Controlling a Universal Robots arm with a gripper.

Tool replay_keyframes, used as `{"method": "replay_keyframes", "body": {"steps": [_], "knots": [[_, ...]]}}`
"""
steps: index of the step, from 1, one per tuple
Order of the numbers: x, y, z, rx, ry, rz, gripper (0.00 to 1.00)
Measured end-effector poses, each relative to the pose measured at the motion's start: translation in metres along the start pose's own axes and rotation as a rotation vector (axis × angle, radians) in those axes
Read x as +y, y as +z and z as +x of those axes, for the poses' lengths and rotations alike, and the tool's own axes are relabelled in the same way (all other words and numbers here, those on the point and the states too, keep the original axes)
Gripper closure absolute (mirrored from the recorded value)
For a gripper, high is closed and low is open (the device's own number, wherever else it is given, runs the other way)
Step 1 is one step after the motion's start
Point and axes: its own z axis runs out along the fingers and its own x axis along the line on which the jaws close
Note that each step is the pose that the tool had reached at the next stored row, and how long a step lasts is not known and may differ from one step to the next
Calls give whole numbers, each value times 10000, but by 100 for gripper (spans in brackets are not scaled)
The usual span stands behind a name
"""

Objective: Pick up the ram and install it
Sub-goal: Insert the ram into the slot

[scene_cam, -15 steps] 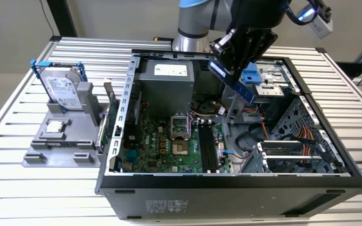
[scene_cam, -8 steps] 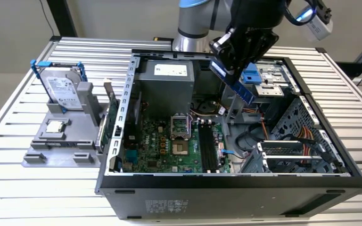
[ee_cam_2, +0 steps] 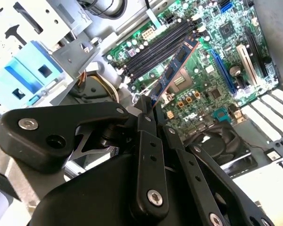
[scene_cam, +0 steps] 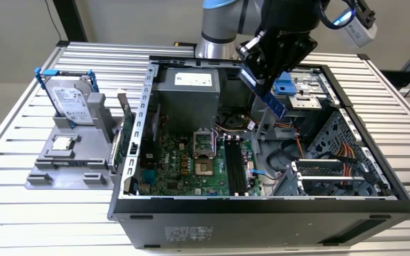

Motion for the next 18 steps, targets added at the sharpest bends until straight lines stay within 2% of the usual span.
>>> {"method": "replay_keyframes", "body": {"steps": [18], "knots": [[0, 0, 0, -26, 1108, -5, 100]]}}
